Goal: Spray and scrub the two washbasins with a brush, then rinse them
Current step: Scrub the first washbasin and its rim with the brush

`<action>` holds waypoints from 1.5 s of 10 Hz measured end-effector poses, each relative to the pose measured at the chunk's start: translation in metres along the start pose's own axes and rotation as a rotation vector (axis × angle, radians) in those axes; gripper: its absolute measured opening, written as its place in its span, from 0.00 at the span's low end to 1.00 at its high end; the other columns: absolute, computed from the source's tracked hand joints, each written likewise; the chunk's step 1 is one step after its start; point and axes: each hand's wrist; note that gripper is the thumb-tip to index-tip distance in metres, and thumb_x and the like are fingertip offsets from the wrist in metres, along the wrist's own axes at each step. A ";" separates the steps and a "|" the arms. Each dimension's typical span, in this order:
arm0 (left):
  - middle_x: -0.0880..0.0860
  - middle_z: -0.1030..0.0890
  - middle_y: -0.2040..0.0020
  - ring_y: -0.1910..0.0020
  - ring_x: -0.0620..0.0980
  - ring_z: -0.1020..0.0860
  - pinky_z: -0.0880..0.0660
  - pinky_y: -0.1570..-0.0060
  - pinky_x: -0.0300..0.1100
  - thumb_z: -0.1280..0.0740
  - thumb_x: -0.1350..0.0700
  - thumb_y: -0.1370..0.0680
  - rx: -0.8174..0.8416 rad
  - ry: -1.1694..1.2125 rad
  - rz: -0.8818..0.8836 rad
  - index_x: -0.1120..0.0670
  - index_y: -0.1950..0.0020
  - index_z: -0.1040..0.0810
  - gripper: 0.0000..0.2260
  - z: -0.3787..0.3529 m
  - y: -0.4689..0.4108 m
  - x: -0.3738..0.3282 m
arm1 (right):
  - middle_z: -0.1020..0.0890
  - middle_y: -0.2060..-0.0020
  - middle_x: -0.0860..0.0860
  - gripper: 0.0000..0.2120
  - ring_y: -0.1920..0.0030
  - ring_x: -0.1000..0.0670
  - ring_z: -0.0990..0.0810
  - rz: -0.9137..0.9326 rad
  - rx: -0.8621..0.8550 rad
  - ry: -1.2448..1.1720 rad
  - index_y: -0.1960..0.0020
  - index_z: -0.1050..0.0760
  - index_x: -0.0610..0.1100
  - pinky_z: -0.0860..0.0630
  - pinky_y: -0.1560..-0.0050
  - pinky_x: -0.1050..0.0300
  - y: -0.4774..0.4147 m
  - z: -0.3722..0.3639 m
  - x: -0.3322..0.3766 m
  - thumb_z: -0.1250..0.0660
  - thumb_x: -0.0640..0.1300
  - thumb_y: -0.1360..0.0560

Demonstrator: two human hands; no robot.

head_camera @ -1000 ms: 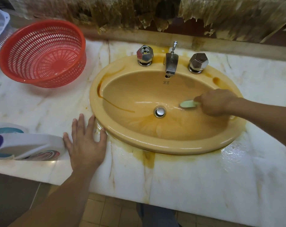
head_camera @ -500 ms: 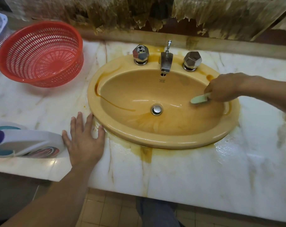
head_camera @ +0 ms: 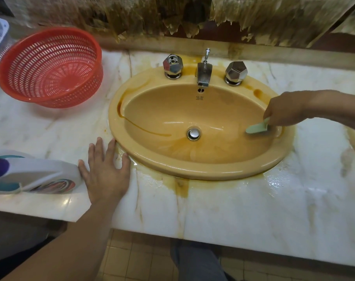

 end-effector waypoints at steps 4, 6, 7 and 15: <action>0.49 0.47 0.16 0.17 0.50 0.53 0.55 0.21 0.63 0.47 0.37 0.17 -0.004 -0.003 -0.003 0.41 0.19 0.41 0.26 0.001 0.000 0.000 | 0.20 0.62 0.48 0.13 0.69 0.46 0.30 0.012 0.048 -0.131 0.45 0.17 0.49 0.34 0.72 0.61 0.006 0.003 -0.018 0.39 0.46 0.22; 0.49 0.47 0.16 0.17 0.49 0.53 0.55 0.20 0.63 0.45 0.38 0.16 -0.003 0.002 0.012 0.41 0.19 0.41 0.26 0.001 0.000 -0.002 | 0.25 0.64 0.47 0.12 0.72 0.46 0.35 0.065 0.094 -0.164 0.50 0.16 0.56 0.39 0.74 0.61 0.013 -0.004 -0.022 0.38 0.47 0.22; 0.48 0.47 0.16 0.17 0.49 0.53 0.55 0.20 0.63 0.45 0.38 0.16 -0.002 0.007 0.016 0.41 0.19 0.40 0.25 0.001 0.000 -0.002 | 0.27 0.66 0.44 0.13 0.72 0.47 0.37 0.091 0.130 -0.240 0.50 0.15 0.58 0.41 0.74 0.61 0.009 -0.008 -0.023 0.38 0.46 0.21; 0.49 0.46 0.16 0.17 0.49 0.52 0.54 0.21 0.63 0.42 0.41 0.17 -0.013 -0.004 0.021 0.41 0.20 0.39 0.25 0.000 -0.002 -0.001 | 0.19 0.56 0.48 0.12 0.63 0.46 0.22 0.355 0.219 -0.174 0.41 0.19 0.63 0.23 0.61 0.56 -0.029 -0.054 0.074 0.37 0.53 0.20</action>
Point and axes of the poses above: each hand's wrist, its own y-axis away from the middle knuckle, its own z-axis out of the back of the hand, x = y × z
